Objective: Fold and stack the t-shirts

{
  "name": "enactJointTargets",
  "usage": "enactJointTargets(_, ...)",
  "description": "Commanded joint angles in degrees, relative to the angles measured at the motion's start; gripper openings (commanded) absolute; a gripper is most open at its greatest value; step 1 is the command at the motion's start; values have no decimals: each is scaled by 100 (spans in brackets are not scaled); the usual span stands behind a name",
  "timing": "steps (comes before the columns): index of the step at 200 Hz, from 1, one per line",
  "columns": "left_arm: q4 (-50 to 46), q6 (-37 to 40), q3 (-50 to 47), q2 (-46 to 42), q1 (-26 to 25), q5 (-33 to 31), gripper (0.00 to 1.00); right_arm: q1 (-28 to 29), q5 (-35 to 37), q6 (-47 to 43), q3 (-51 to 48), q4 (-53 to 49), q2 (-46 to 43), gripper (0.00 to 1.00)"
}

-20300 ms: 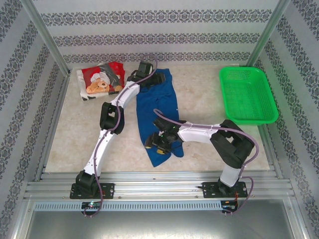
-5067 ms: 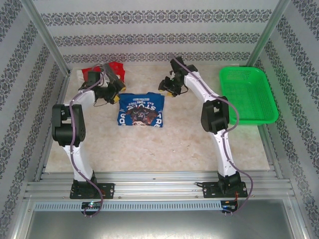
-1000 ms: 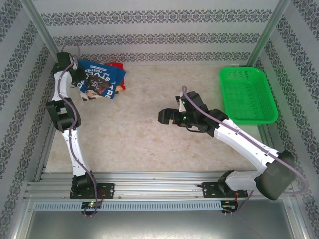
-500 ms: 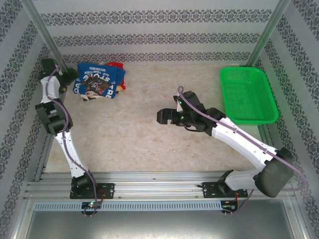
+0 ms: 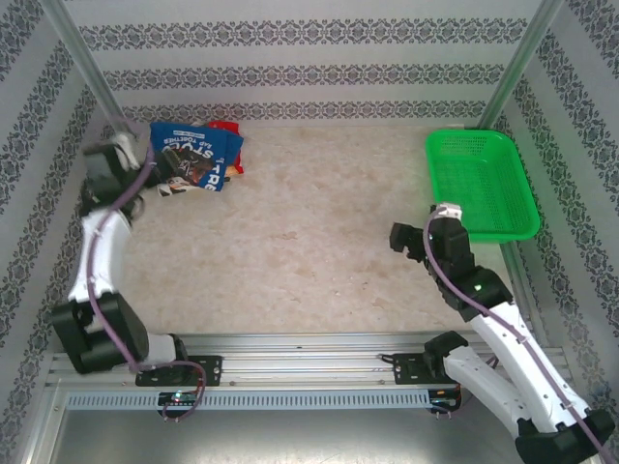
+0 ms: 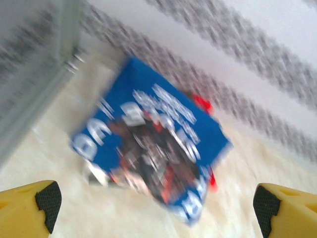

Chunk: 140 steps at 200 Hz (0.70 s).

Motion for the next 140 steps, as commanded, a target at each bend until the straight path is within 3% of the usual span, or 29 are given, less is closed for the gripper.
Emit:
enactJointTargets(1, 1529, 435, -1748, -783, -280, -438, 100, -117, 975, -1188, -776, 1281, 37, 98)
enactJointTargets(19, 3088, 711, -3234, -1298, -539, -749, 100, -194, 1313, -2041, -1596, 2868, 139, 98)
enactJointTargets(39, 5040, 755, -4415, -1098, -715, -1419, 100, -659, 997, -2335, -2411, 4440, 496, 98)
enactJointTargets(47, 5468, 778, -4548, -786, -761, -1641, 100, -913, 747, -2234, -2797, 5449, 725, 98)
enactJointTargets(57, 5722, 943, -4440, -204, -787, -1408, 100, -1293, 18, -2043, -3056, 6447, 1178, 98)
enactJointTargets(70, 6285, 917, -4222, 581, -792, -1215, 100, -1385, 98, -2084, -3031, 7556, 2144, 98)
enactJointTargets(79, 6496, 924, -4064, 1067, -837, -1399, 100, -1440, -253, -2255, -2958, 8162, 2600, 98)
enactJointTargets(84, 6668, 1031, -3986, 1305, -851, -1105, 100, -1467, -362, -2316, -2850, 8475, 3006, 98)
enactJointTargets(90, 6601, 1448, -3934, 1430, -992, -653, 100, -1455, -472, -2534, -2672, 8638, 3381, 98)
enactJointTargets(103, 7480, 1484, -4103, 1872, -1236, -1191, 100, -1608, -743, -2467, -2415, 9055, 4360, 98)
enactJointTargets(111, 7184, 1310, -4190, 1633, -1192, -1488, 100, -1716, -666, -2348, -2272, 9818, 5025, 98)
enactJointTargets(123, 7321, 1323, -4165, 1735, -1190, -1460, 100, -2016, -920, -1924, -1729, 7566, 4358, 98)
enactJointTargets(134, 7126, 1322, -4072, 1736, -1163, -1354, 100, -1997, -986, -2072, -2052, 9153, 4799, 98)
enactJointTargets(140, 6858, 1338, -4009, 1648, -1162, -1353, 100, -1922, -803, -2108, -2175, 9145, 4830, 98)
